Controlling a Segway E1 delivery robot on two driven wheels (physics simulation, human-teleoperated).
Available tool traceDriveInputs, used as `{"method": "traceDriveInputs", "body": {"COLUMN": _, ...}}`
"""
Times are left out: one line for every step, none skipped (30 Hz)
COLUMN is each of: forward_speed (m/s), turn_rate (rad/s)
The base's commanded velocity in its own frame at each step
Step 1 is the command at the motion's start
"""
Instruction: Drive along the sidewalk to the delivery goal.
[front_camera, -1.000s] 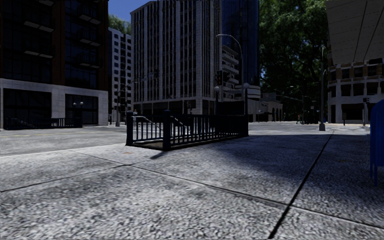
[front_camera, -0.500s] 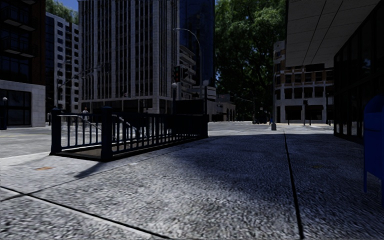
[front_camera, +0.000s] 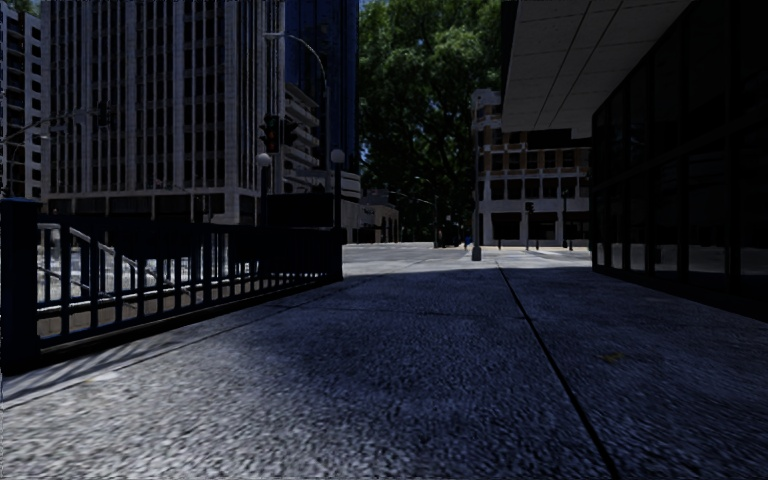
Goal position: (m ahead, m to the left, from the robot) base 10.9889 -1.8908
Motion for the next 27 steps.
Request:
{"method": "traceDriveInputs", "body": {"forward_speed": 2.00, "turn_rate": 0.00}}
{"method": "traceDriveInputs", "body": {"forward_speed": 2.00, "turn_rate": 0.00}}
{"method": "traceDriveInputs", "body": {"forward_speed": 2.00, "turn_rate": 0.00}}
{"method": "traceDriveInputs", "body": {"forward_speed": 2.00, "turn_rate": 0.00}}
{"method": "traceDriveInputs", "body": {"forward_speed": 2.00, "turn_rate": 0.00}}
{"method": "traceDriveInputs", "body": {"forward_speed": 2.00, "turn_rate": 0.00}}
{"method": "traceDriveInputs", "body": {"forward_speed": 2.00, "turn_rate": 0.00}}
{"method": "traceDriveInputs", "body": {"forward_speed": 2.00, "turn_rate": 0.00}}
{"method": "traceDriveInputs", "body": {"forward_speed": 2.00, "turn_rate": 0.00}}
{"method": "traceDriveInputs", "body": {"forward_speed": 2.00, "turn_rate": 0.00}}
{"method": "traceDriveInputs", "body": {"forward_speed": 2.00, "turn_rate": 0.00}}
{"method": "traceDriveInputs", "body": {"forward_speed": 2.00, "turn_rate": 0.00}}
{"method": "traceDriveInputs", "body": {"forward_speed": 2.00, "turn_rate": 0.00}}
{"method": "traceDriveInputs", "body": {"forward_speed": 2.00, "turn_rate": 0.00}}
{"method": "traceDriveInputs", "body": {"forward_speed": 2.00, "turn_rate": 0.00}}
{"method": "traceDriveInputs", "body": {"forward_speed": 2.00, "turn_rate": 0.00}}
{"method": "traceDriveInputs", "body": {"forward_speed": 2.00, "turn_rate": -0.10}}
{"method": "traceDriveInputs", "body": {"forward_speed": 2.00, "turn_rate": -0.20}}
{"method": "traceDriveInputs", "body": {"forward_speed": 2.00, "turn_rate": -0.20}}
{"method": "traceDriveInputs", "body": {"forward_speed": 2.00, "turn_rate": -0.21}}
{"method": "traceDriveInputs", "body": {"forward_speed": 2.00, "turn_rate": -0.22}}
{"method": "traceDriveInputs", "body": {"forward_speed": 2.00, "turn_rate": -0.18}}
{"method": "traceDriveInputs", "body": {"forward_speed": 2.00, "turn_rate": -0.18}}
{"method": "traceDriveInputs", "body": {"forward_speed": 2.00, "turn_rate": -0.11}}
{"method": "traceDriveInputs", "body": {"forward_speed": 2.00, "turn_rate": -0.08}}
{"method": "traceDriveInputs", "body": {"forward_speed": 2.00, "turn_rate": -0.08}}
{"method": "traceDriveInputs", "body": {"forward_speed": 2.00, "turn_rate": -0.08}}
